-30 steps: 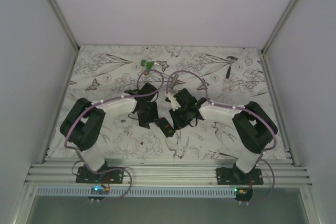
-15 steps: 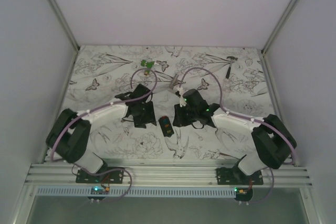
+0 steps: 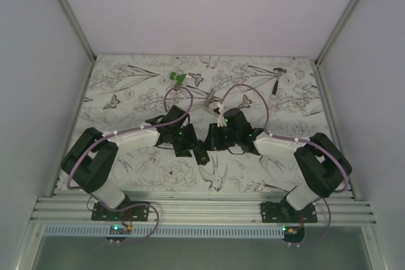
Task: Snap on the fuse box
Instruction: Adjust the fuse box base at the center of the board.
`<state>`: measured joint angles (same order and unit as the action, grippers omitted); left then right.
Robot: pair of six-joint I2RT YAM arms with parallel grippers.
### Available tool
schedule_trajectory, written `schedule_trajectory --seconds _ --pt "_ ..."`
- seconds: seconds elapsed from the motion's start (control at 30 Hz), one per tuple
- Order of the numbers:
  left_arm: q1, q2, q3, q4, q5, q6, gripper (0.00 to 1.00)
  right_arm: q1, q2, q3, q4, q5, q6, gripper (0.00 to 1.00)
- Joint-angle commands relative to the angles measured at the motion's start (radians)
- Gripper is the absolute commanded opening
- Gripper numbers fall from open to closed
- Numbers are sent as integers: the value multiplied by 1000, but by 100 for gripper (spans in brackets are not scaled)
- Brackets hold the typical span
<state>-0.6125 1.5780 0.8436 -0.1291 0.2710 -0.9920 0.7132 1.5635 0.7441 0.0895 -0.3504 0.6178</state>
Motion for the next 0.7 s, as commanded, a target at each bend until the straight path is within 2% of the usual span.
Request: schedule_trajectory --seconds 0.0,0.3,0.67 --pt "-9 46 31 28 34 -23 53 -13 40 5 77 -32 23 39" --pt "-6 44 6 28 34 -35 48 -23 88 0 100 -68 25 32" --pt "13 -58 -44 29 6 -46 49 -26 75 -10 92 -104 21 31"
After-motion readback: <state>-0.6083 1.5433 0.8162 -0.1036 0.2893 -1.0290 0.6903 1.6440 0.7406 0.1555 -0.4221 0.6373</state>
